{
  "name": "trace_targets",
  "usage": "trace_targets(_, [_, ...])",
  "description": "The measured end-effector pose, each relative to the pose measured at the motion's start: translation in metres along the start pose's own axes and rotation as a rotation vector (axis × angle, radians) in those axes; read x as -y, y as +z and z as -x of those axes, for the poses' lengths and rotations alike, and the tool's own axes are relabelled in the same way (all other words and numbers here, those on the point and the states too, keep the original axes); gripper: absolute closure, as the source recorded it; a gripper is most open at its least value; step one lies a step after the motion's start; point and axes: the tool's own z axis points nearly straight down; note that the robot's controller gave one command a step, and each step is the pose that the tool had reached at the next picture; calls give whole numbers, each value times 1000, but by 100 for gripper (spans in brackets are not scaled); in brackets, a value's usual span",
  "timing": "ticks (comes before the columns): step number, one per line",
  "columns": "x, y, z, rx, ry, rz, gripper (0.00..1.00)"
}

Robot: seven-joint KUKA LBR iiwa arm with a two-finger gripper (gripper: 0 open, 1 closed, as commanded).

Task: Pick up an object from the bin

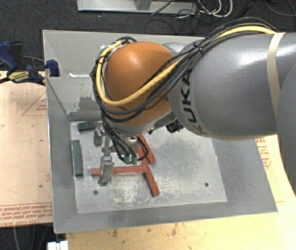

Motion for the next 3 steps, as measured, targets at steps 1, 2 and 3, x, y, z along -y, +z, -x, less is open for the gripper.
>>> trace_targets(1, [65, 152, 21, 1, -245, -2, 0])
trace_targets(2, [63, 148, 22, 7, -247, 1, 100])
trace_targets(3, [99, -13, 24, 18, -251, 0, 100])
